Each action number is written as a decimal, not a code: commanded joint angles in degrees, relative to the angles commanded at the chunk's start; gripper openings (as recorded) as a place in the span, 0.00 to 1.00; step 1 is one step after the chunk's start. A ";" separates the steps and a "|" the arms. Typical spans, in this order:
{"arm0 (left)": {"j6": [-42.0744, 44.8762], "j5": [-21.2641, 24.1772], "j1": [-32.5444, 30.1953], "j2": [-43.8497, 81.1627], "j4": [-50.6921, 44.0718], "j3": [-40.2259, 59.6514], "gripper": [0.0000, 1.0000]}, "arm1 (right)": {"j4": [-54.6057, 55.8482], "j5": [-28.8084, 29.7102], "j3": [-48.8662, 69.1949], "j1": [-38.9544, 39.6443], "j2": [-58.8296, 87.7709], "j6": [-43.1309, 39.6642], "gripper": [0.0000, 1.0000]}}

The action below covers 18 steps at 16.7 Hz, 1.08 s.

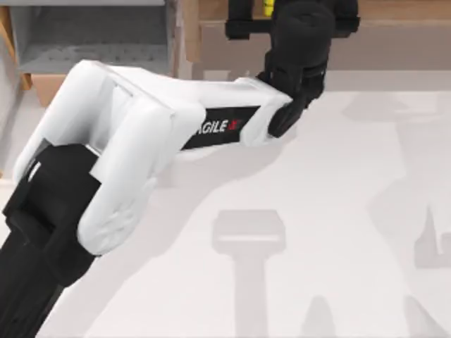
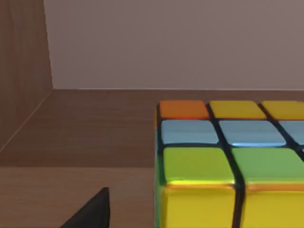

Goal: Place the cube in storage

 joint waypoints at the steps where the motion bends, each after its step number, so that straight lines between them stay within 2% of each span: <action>1: -0.04 0.25 0.17 0.59 -0.30 0.61 1.00 | 0.00 0.00 0.00 0.00 0.00 0.00 1.00; 5: -0.05 0.28 0.19 0.67 -0.33 0.69 1.00 | 0.00 0.00 0.00 0.00 0.00 0.00 1.00; 18: -0.05 0.28 0.19 0.67 -0.33 0.69 0.02 | 0.00 0.00 0.00 0.00 0.00 0.00 1.00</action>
